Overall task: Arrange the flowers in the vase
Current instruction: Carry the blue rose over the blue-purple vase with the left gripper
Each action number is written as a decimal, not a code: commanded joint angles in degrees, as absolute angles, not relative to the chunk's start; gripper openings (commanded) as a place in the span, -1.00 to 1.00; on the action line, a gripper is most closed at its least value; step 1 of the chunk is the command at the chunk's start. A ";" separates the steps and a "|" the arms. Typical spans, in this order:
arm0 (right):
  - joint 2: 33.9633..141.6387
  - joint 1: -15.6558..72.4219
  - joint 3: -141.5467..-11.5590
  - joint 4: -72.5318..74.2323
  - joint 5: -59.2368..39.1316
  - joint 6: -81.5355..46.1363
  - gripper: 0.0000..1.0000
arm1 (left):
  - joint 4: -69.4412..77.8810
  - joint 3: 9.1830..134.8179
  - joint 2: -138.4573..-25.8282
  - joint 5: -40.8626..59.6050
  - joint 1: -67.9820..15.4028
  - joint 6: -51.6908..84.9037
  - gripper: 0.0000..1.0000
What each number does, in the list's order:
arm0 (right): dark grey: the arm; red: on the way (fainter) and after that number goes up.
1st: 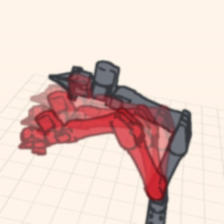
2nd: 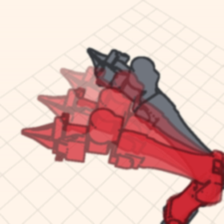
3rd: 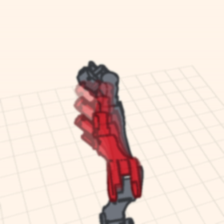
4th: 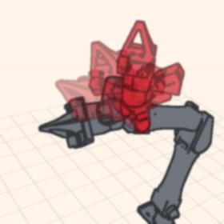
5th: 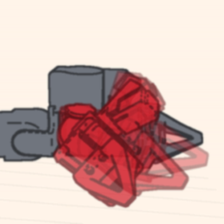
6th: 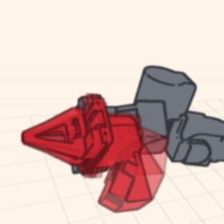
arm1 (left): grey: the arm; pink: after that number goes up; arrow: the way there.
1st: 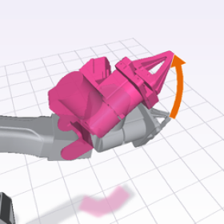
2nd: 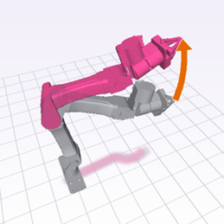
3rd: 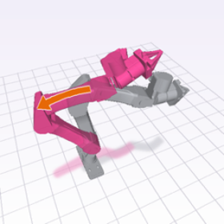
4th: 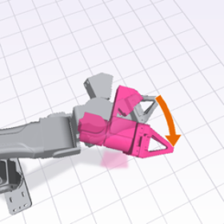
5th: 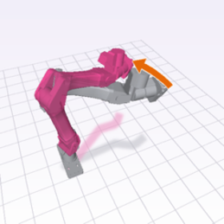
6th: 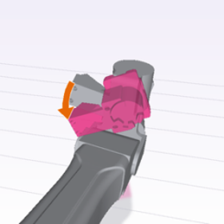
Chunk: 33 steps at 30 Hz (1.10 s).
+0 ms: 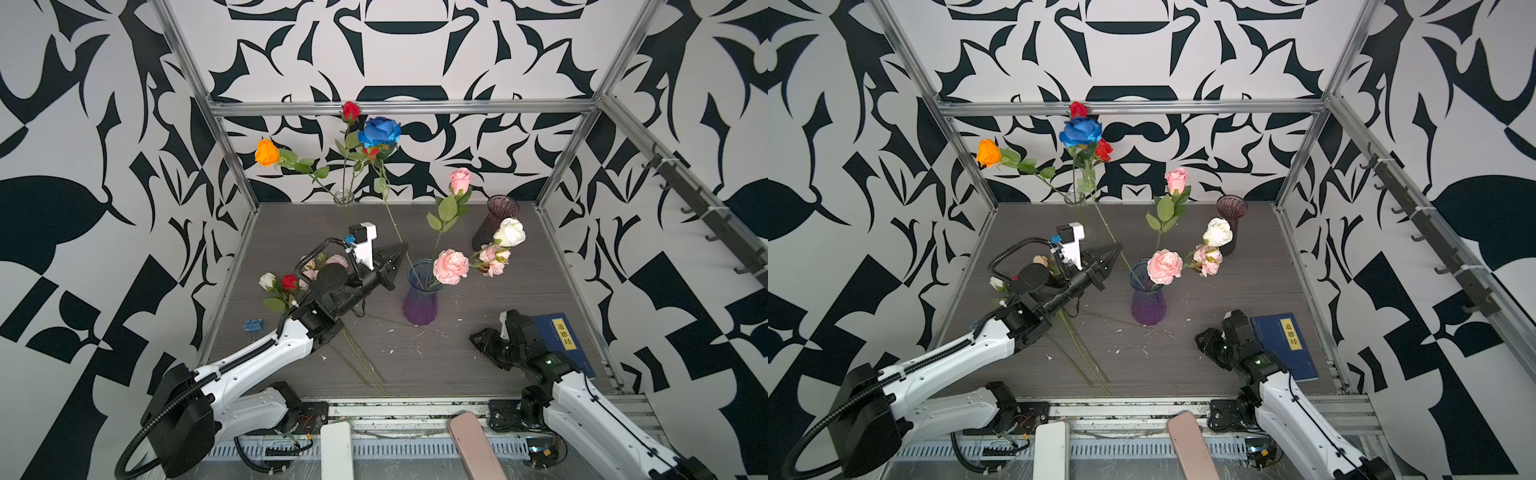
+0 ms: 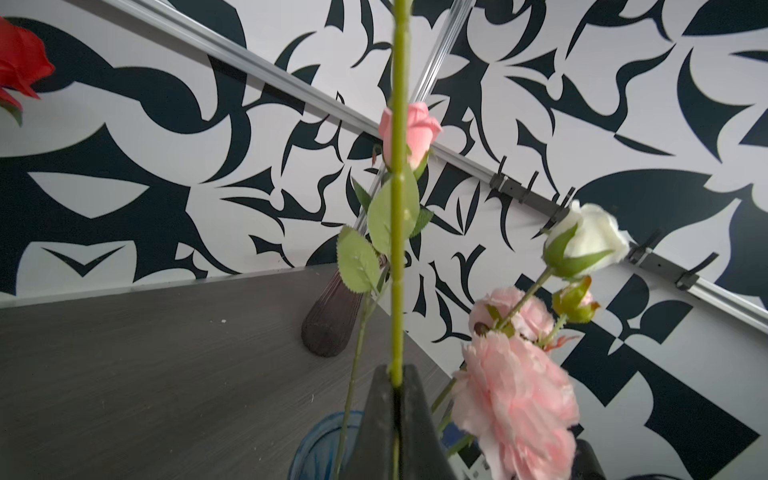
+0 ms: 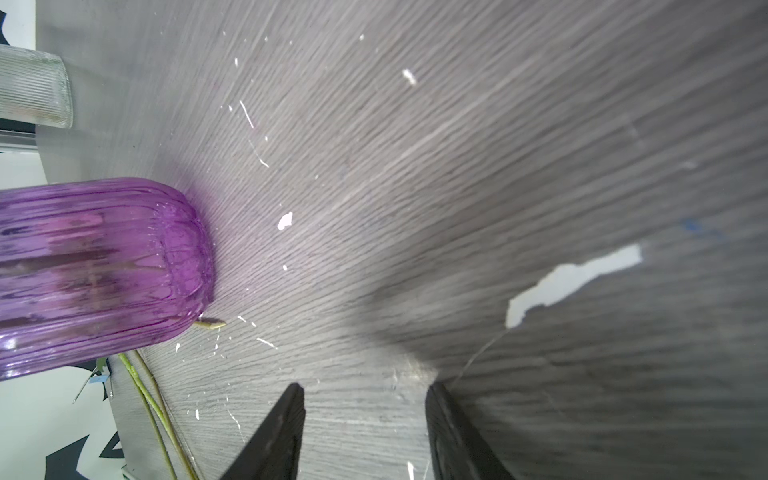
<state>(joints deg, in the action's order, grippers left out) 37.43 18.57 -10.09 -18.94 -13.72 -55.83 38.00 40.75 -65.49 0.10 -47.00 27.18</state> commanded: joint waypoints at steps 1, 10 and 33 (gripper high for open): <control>36.91 18.43 -10.54 -19.57 -13.20 -56.24 0.02 | 40.96 39.39 -67.25 -2.02 -48.58 26.52 -0.99; 36.74 18.38 -10.39 -19.68 -13.24 -56.25 0.03 | 39.15 37.65 -68.14 -2.85 -49.39 28.89 -0.59; 37.71 18.35 -10.38 -19.03 -13.54 -56.25 0.03 | 25.75 30.94 -55.01 -7.94 -49.39 26.52 0.16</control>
<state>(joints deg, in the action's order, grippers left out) 37.32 18.50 -10.09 -19.16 -13.76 -55.88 26.76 29.08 -54.30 -6.96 -49.21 28.03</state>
